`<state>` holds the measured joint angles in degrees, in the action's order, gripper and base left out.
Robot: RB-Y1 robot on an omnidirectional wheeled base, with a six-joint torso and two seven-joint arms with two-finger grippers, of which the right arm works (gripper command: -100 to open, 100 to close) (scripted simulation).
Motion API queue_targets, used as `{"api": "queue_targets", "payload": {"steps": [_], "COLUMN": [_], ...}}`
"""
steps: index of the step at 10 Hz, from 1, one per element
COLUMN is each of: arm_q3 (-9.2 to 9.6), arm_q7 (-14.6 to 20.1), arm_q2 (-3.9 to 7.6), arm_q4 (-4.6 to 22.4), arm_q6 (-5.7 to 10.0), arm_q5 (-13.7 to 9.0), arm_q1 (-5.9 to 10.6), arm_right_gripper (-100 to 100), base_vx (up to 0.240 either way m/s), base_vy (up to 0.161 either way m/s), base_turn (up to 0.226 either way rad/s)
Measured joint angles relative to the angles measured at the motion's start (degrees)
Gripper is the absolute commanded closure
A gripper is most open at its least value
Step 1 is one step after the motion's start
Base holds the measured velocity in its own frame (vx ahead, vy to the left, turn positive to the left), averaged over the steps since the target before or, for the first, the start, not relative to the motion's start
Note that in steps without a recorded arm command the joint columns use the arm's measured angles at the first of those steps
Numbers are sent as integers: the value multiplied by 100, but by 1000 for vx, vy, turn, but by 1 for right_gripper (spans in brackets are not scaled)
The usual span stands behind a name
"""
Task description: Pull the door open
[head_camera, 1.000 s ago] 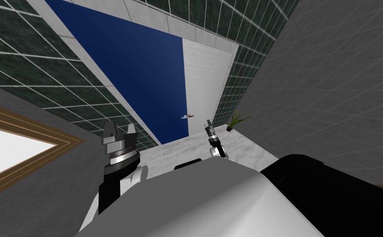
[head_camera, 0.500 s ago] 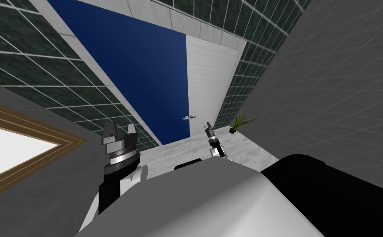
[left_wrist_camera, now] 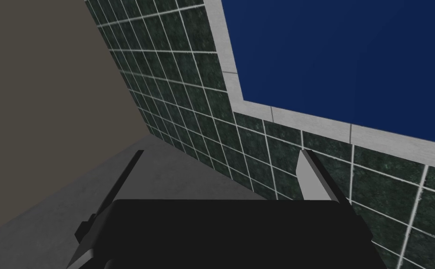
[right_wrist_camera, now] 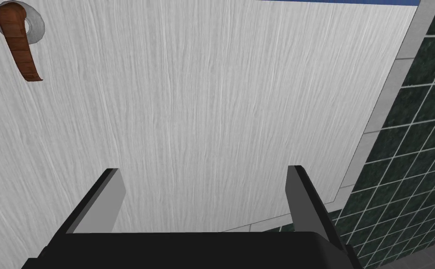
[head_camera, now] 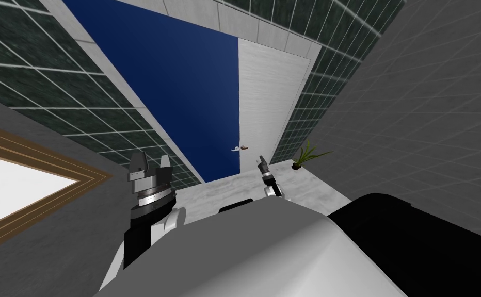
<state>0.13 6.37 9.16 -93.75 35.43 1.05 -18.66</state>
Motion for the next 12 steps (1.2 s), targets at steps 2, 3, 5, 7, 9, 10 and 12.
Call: {"api": "queue_targets", "payload": {"steps": [2, 3, 5, 7, 9, 10, 12], "arm_q3": [-22, -32, -50, -80, -96, -112, -137], "arm_q7": [37, 58, 104, 141, 164, 190, 230], "arm_q2": [36, 62, 105, 153, 173, 203, 242], "arm_q4": [350, 539, 784, 1069, 1384, 1579, 1895], "arm_q6": [84, 156, 204, 281, 360, 430, 486], "arm_q5": [-41, -63, -104, -139, -172, -196, -238], "arm_q1": [102, 119, 152, 253, 327, 371, 472], "arm_right_gripper": [-100, -100, -100, -100, -100, -100, -100], "base_vx": [105, 85, 83, 70, 92, 104, 109], "base_vy": [-7, -5, 6, -6, -10, 3, -2], "base_turn": [62, 75, 42, 57, 63, 68, 64]}}
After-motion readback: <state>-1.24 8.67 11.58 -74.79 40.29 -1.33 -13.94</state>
